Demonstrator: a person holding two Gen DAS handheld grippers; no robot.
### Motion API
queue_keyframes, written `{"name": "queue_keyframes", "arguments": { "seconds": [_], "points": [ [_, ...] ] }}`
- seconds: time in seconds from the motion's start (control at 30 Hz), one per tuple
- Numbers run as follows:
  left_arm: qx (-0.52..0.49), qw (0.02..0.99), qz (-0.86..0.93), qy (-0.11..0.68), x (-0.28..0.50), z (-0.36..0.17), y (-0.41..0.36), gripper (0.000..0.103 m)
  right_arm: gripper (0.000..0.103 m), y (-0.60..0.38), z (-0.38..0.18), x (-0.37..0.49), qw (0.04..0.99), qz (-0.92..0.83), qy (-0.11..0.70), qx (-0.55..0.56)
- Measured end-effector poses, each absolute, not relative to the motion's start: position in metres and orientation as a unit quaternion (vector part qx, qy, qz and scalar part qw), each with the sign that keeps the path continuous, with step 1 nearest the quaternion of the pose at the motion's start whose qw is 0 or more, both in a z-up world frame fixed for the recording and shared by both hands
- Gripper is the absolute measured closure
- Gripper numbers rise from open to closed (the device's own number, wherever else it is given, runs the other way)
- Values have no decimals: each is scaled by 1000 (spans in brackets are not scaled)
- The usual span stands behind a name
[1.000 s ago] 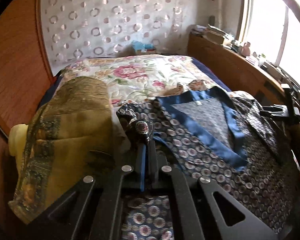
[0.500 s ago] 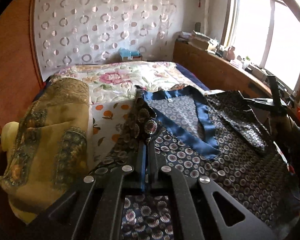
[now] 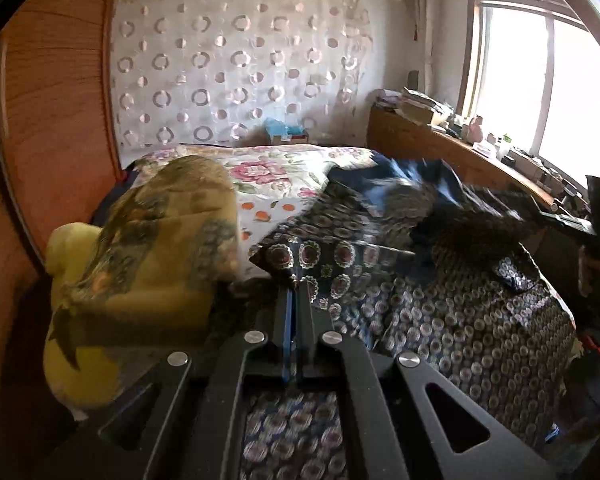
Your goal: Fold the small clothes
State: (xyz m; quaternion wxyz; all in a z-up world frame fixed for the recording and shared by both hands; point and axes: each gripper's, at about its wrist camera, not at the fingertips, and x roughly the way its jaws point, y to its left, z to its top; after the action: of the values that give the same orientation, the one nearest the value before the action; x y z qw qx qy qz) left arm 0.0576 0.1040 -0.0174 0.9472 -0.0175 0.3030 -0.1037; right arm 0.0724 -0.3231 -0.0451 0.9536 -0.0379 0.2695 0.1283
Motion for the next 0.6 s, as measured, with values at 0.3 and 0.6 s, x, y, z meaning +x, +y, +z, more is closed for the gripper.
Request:
{"name": "queue_keyframes", "arguments": {
  "seconds": [0.3, 0.6],
  "points": [
    [-61, 946, -73, 311, 0, -45, 138, 101, 102, -352, -78, -5, 947, 110, 302, -11],
    [-36, 947, -46, 316, -39, -39, 149, 101, 102, -363, -78, -59, 942, 91, 324, 17]
  ]
}}
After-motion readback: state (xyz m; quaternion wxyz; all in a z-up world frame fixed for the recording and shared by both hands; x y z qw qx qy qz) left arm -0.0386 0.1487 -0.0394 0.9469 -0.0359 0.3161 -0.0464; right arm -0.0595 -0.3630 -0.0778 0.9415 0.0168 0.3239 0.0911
